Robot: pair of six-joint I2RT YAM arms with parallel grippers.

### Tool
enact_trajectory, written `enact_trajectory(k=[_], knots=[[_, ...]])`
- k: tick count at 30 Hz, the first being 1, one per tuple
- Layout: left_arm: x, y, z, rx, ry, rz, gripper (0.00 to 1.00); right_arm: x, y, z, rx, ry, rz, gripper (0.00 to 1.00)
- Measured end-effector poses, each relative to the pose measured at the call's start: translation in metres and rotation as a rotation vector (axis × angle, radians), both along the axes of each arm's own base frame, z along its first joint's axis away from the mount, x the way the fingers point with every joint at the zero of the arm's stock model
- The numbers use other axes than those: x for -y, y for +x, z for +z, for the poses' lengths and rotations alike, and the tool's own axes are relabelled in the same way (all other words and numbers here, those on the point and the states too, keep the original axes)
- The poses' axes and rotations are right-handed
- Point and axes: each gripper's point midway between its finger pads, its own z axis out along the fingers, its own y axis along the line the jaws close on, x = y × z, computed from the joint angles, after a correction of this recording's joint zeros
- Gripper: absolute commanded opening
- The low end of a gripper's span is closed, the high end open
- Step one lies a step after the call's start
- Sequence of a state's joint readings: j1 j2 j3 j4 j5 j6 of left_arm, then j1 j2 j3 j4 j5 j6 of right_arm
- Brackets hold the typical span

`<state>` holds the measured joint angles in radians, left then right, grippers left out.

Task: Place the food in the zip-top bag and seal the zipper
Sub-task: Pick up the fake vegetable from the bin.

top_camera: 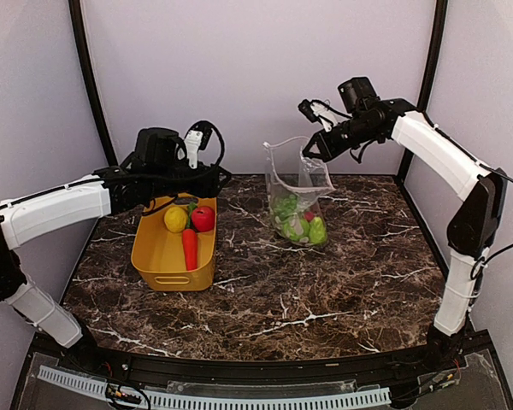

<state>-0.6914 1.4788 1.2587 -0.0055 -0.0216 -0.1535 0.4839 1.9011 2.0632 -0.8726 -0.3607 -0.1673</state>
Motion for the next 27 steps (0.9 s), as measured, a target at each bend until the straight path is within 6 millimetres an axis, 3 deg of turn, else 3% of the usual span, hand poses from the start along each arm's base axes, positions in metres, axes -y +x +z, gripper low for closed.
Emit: enact_trajectory(k=[4, 10, 17, 27], knots=[[-0.032, 0.004, -0.042, -0.144, 0.081, 0.109, 0.65, 0.004, -0.007, -0.004, 0.004, -0.012, 0.006, 0.0], [-0.06, -0.002, -0.07, -0.269, 0.126, 0.198, 0.65, 0.013, -0.017, -0.001, 0.02, -0.029, 0.004, 0.0], [-0.069, -0.013, -0.088, -0.333, 0.173, 0.211, 0.65, 0.018, -0.019, 0.0, 0.044, -0.053, 0.001, 0.0], [-0.068, -0.014, -0.094, -0.346, 0.185, 0.202, 0.65, 0.021, -0.018, -0.001, 0.05, -0.072, -0.005, 0.0]])
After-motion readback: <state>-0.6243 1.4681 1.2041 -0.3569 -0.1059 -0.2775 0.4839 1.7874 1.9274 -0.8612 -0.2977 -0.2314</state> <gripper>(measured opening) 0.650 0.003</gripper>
